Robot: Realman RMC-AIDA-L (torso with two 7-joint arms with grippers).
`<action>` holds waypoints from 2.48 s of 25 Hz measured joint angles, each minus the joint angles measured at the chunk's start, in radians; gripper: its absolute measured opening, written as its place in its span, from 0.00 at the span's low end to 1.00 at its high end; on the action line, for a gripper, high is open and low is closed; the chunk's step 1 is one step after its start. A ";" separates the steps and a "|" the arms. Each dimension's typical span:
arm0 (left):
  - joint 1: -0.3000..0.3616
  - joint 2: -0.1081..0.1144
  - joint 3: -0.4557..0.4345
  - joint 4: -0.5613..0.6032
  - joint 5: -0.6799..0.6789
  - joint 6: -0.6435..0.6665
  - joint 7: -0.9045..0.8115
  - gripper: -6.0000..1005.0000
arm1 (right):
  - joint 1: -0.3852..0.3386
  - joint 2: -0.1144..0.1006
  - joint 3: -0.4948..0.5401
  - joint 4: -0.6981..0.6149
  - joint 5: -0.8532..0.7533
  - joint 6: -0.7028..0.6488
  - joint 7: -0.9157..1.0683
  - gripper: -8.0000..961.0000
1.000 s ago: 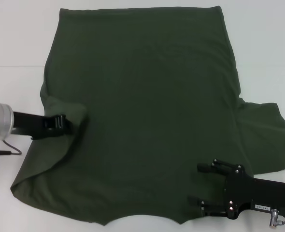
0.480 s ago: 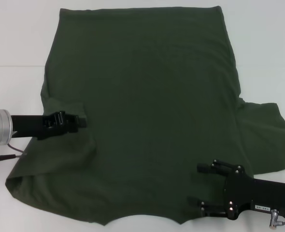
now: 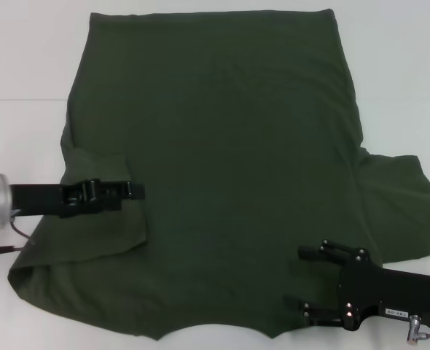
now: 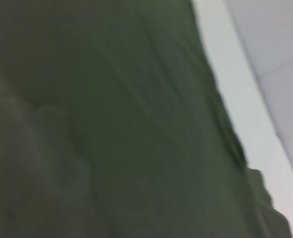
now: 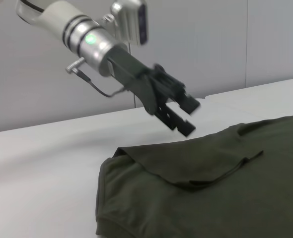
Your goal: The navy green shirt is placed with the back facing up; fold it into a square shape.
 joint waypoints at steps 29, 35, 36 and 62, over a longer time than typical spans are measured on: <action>0.245 -0.075 0.005 0.146 0.030 0.185 0.913 0.76 | -0.003 0.000 0.006 0.000 0.001 0.004 -0.003 0.93; 0.248 -0.088 -0.004 0.175 0.022 0.177 0.920 0.76 | -0.005 0.000 0.009 0.000 0.001 0.006 -0.001 0.93; 0.249 -0.089 -0.005 0.178 0.019 0.173 0.920 0.76 | -0.005 0.000 0.009 0.000 0.002 0.007 -0.001 0.93; 0.250 -0.094 -0.028 0.200 -0.044 0.265 0.943 0.75 | -0.002 -0.003 0.077 -0.046 0.006 -0.010 0.173 0.93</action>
